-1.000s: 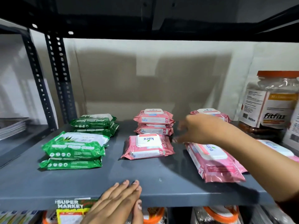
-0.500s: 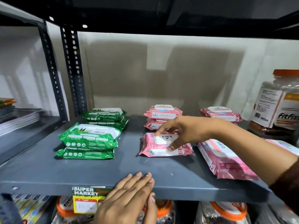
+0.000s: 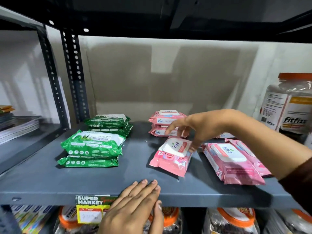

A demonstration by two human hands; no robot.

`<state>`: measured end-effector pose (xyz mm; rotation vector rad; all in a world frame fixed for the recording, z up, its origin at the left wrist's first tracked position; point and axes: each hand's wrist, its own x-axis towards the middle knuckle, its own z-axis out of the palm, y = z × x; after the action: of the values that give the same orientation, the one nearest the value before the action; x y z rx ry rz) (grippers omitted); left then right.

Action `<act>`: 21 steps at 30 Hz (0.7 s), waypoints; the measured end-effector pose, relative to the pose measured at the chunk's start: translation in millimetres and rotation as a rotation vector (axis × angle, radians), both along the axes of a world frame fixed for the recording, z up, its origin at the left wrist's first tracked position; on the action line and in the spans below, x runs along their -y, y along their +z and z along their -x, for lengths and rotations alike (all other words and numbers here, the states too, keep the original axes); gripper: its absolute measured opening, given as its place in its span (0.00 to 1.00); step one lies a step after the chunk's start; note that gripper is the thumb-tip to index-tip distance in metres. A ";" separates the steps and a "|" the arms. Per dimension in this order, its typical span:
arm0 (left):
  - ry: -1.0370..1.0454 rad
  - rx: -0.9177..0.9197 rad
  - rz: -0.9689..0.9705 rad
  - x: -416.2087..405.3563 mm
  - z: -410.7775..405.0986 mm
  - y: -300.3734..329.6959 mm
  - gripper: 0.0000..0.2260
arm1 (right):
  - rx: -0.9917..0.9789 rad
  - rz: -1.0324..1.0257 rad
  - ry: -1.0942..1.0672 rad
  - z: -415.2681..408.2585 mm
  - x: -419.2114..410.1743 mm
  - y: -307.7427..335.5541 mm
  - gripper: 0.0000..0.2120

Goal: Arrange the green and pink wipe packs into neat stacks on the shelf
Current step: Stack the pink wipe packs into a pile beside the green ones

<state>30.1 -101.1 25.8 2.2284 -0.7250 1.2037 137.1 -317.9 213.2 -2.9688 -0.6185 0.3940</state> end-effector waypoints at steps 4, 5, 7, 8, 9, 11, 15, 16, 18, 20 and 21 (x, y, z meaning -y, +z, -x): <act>0.006 -0.005 0.007 -5.0 0.7 2.4 0.12 | -0.077 -0.051 0.120 -8.2 -8.6 -11.6 0.39; 0.010 -0.002 0.005 -6.4 1.6 2.6 0.13 | -0.064 -0.088 0.129 -11.0 -11.5 -15.6 0.36; 0.003 0.003 0.004 -7.3 3.5 4.5 0.13 | -0.015 -0.151 0.105 -10.7 -14.4 -21.6 0.29; -0.004 0.000 0.002 -6.6 4.2 5.4 0.13 | 0.022 -0.167 0.079 -10.1 -13.8 -24.1 0.28; -0.009 -0.004 -0.003 -6.0 5.0 6.6 0.13 | 0.055 -0.172 0.054 -8.1 -14.0 -25.6 0.28; -0.017 -0.010 -0.017 -2.8 5.5 7.0 0.13 | 0.081 -0.163 0.000 -6.3 -12.7 -28.3 0.30; -0.021 -0.037 0.027 -1.4 5.2 5.0 0.12 | 0.125 -0.114 -0.070 -5.2 -12.6 -27.2 0.34; -0.020 -0.045 0.031 -1.8 5.6 4.7 0.12 | 0.141 -0.103 -0.094 -5.4 -13.1 -27.9 0.35; -0.013 -0.059 0.019 -4.3 7.5 5.2 0.12 | 0.134 -0.087 -0.106 -4.4 -16.1 -31.5 0.35; -0.006 -0.068 -0.007 -8.9 9.6 6.4 0.13 | 0.089 -0.096 -0.081 -3.4 -19.2 -31.7 0.34; 0.001 -0.074 -0.024 -11.7 10.4 6.5 0.13 | 0.074 -0.110 -0.075 -1.6 -18.5 -27.7 0.32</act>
<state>19.7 -89.4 32.3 2.2808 -0.7121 1.1120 138.6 -299.4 185.5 -2.9022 -0.5156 0.2372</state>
